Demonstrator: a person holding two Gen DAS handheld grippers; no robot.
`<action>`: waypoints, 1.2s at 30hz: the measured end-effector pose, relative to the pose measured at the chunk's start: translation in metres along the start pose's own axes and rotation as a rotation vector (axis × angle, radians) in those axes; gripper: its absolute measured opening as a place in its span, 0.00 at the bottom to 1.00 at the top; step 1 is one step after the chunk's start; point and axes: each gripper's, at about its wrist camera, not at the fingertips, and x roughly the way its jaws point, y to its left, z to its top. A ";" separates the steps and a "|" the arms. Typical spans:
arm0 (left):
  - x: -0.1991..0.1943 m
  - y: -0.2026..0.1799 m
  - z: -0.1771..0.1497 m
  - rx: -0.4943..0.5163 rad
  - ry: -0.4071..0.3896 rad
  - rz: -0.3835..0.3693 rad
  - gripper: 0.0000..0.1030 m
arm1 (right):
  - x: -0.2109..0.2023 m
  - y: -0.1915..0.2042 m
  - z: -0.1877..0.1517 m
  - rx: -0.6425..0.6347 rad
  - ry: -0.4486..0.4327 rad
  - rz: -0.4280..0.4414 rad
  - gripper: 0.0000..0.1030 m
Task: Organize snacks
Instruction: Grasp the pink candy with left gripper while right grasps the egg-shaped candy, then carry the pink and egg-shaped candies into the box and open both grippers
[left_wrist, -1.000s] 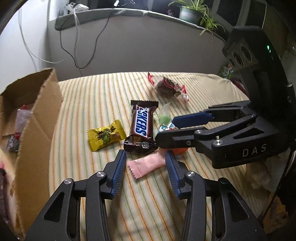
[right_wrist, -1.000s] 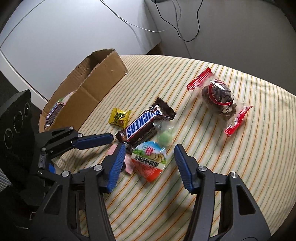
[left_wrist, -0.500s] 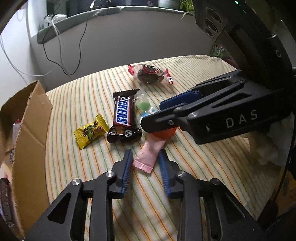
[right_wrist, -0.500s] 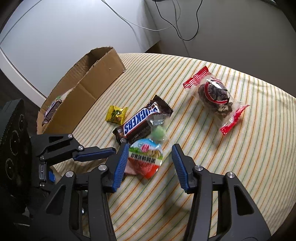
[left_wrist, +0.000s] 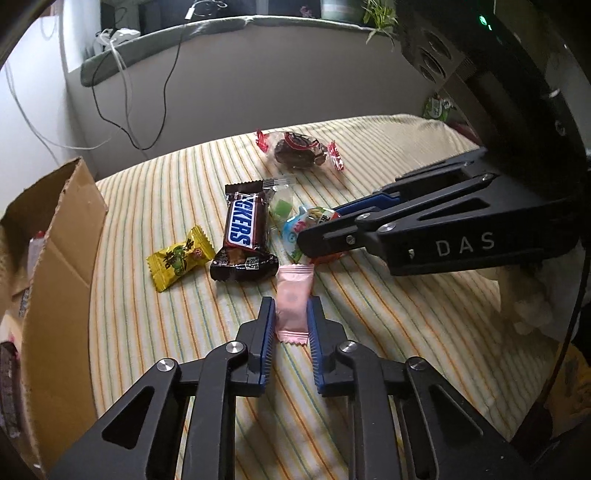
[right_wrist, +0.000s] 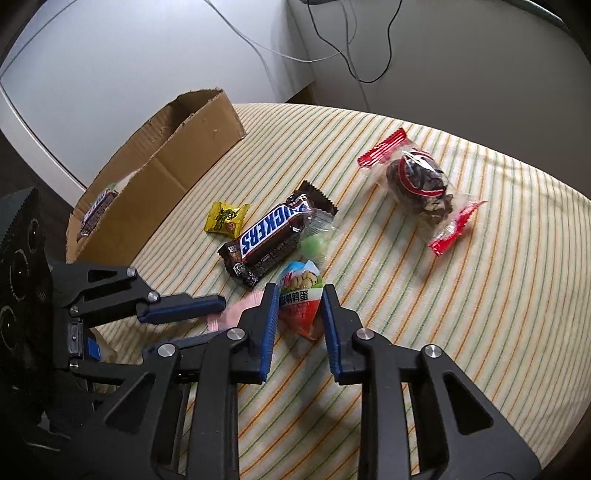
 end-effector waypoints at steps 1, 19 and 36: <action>-0.001 0.000 0.000 -0.003 -0.004 -0.003 0.11 | -0.002 -0.001 -0.001 0.002 -0.003 0.000 0.23; 0.009 -0.006 0.011 0.023 0.007 0.018 0.17 | -0.014 -0.002 -0.011 -0.001 -0.030 -0.032 0.23; -0.041 0.006 0.010 -0.053 -0.113 0.019 0.17 | -0.039 0.014 -0.003 -0.015 -0.094 -0.034 0.23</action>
